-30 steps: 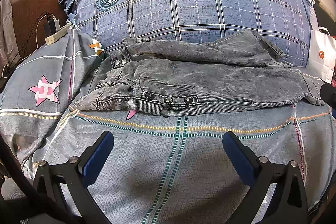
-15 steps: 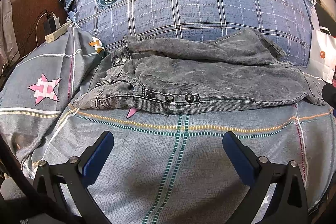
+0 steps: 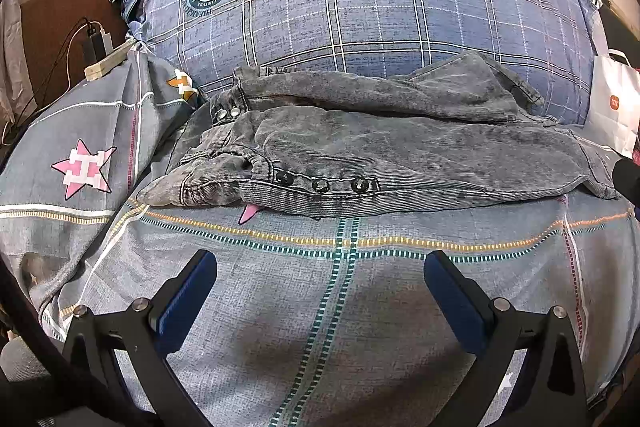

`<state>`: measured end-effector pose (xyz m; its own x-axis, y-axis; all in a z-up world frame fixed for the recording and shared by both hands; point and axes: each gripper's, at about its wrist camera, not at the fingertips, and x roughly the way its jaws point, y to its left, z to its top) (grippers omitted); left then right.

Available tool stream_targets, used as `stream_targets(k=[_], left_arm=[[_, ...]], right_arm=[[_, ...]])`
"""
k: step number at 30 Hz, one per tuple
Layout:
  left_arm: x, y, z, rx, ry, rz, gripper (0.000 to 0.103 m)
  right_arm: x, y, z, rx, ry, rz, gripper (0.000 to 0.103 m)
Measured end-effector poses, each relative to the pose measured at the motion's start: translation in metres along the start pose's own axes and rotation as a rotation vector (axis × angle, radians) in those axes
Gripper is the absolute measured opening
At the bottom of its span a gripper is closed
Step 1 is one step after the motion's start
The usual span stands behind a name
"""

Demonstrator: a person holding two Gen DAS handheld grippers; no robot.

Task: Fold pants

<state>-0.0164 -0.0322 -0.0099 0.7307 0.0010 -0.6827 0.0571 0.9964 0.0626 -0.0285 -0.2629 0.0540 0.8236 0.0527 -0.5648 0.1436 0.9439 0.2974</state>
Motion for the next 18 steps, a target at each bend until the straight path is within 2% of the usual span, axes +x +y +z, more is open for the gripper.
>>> stream_targets(k=[18], left_arm=[[-0.0082,0.0013,0.0031,0.002,-0.008,0.000,0.103]], right_arm=[[-0.0094,-0.0018,0.0039,0.009,-0.026,0.009,0.103]])
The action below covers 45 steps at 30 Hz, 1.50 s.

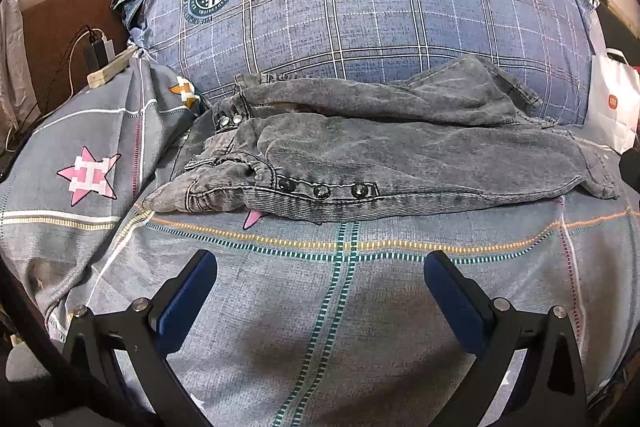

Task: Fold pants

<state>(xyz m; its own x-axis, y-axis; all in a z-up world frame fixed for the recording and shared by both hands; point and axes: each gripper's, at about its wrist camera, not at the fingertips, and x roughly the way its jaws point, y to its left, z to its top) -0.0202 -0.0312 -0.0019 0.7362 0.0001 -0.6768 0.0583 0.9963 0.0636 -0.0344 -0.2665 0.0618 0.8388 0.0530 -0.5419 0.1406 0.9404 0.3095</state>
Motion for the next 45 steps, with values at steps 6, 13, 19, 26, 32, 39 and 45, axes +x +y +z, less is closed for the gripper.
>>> stream_targets(k=[6,13,19,26,32,39,45], left_arm=[[-0.007,0.007,0.000,-0.039,0.032,-0.022,0.103],[-0.022,0.005,0.014,-0.017,0.015,-0.014,0.103],[-0.025,-0.006,0.035,0.000,0.011,-0.028,0.103],[-0.007,-0.026,0.084,0.044,0.005,-0.055,0.103],[0.038,-0.039,0.138,0.050,0.067,-0.070,0.103],[0.110,-0.045,0.140,0.035,0.145,-0.100,0.103],[0.132,-0.036,0.122,-0.008,0.271,-0.108,0.103]], right_arm=[[-0.011,-0.007,0.001,0.034,-0.006,0.006,0.103],[-0.020,-0.008,0.009,0.060,0.014,0.036,0.103],[-0.020,-0.003,0.037,0.053,0.051,0.089,0.103],[0.012,-0.003,0.094,0.044,0.110,0.091,0.103],[0.063,-0.007,0.151,0.053,0.114,0.058,0.103],[0.120,-0.033,0.128,0.059,0.152,-0.015,0.096],[0.156,-0.052,0.115,0.131,0.256,-0.024,0.093]])
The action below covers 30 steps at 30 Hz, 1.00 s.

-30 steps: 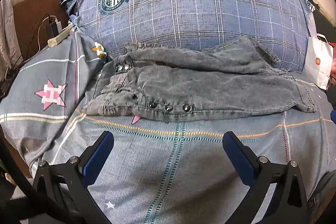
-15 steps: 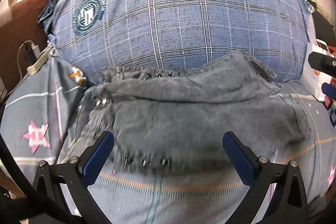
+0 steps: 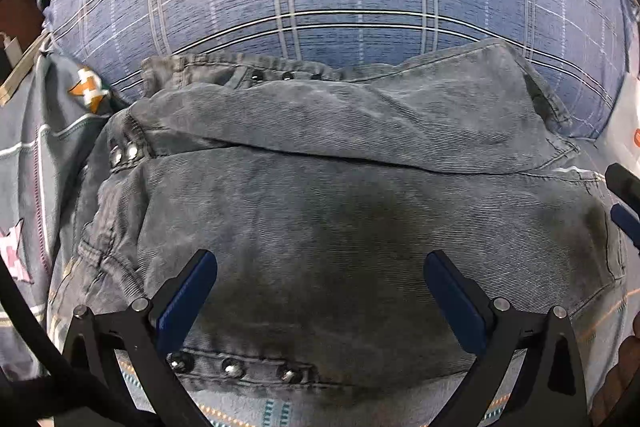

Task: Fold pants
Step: 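Lower both tools onto the grey jeans near the waistband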

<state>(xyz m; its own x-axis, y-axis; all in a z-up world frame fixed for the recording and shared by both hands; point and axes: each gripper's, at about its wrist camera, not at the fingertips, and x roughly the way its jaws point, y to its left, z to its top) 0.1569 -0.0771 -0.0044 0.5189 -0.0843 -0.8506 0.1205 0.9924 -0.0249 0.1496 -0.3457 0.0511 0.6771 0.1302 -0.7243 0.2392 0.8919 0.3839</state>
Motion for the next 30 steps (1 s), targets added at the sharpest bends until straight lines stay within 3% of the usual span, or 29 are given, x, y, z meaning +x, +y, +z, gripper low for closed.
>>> stream_targets(k=[2,10,15,20,24,30], left_arm=[[-0.007,0.003,0.000,-0.005,-0.016,-0.017,0.103],[-0.012,0.014,-0.002,-0.035,-0.019,0.012,0.103],[-0.015,0.010,-0.002,-0.009,-0.033,0.021,0.103],[-0.013,0.016,0.001,-0.026,-0.024,0.005,0.103],[-0.008,0.021,0.003,-0.048,-0.016,0.003,0.103],[-0.001,0.023,-0.001,-0.066,0.004,-0.012,0.103]], right_arm=[[0.005,0.001,-0.002,0.009,0.017,0.028,0.093],[0.000,0.014,-0.011,-0.055,-0.002,-0.018,0.093],[-0.010,0.009,0.002,-0.006,0.012,-0.004,0.091],[0.004,0.014,0.042,0.004,0.082,0.009,0.089],[0.038,0.004,0.088,0.066,0.119,0.004,0.081],[0.101,-0.048,0.134,0.351,0.144,0.058,0.080]])
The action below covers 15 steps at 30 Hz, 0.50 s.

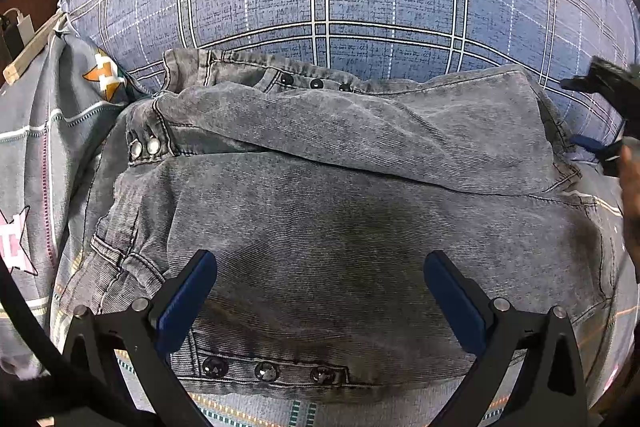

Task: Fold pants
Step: 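Lower both tools onto the grey jeans near the waistband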

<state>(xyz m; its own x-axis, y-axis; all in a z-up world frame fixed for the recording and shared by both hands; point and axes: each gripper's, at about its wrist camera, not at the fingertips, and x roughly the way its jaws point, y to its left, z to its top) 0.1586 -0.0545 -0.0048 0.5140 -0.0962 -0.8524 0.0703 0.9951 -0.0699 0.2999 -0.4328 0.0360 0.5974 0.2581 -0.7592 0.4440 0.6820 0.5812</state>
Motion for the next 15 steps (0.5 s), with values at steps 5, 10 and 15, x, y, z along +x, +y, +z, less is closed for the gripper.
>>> stream_targets(k=[5,10,15], left_arm=[[0.003,-0.004,-0.003,0.008,0.014,-0.016,0.103],[0.001,-0.010,0.000,0.023,0.015,-0.020,0.103],[-0.006,-0.014,0.003,0.030,-0.001,-0.032,0.103]], right_arm=[[0.037,-0.033,0.019,0.215,0.046,0.035,0.073],[0.060,-0.045,0.025,0.329,0.058,0.056,0.072],[0.033,-0.013,0.029,0.138,0.027,0.021,0.005]])
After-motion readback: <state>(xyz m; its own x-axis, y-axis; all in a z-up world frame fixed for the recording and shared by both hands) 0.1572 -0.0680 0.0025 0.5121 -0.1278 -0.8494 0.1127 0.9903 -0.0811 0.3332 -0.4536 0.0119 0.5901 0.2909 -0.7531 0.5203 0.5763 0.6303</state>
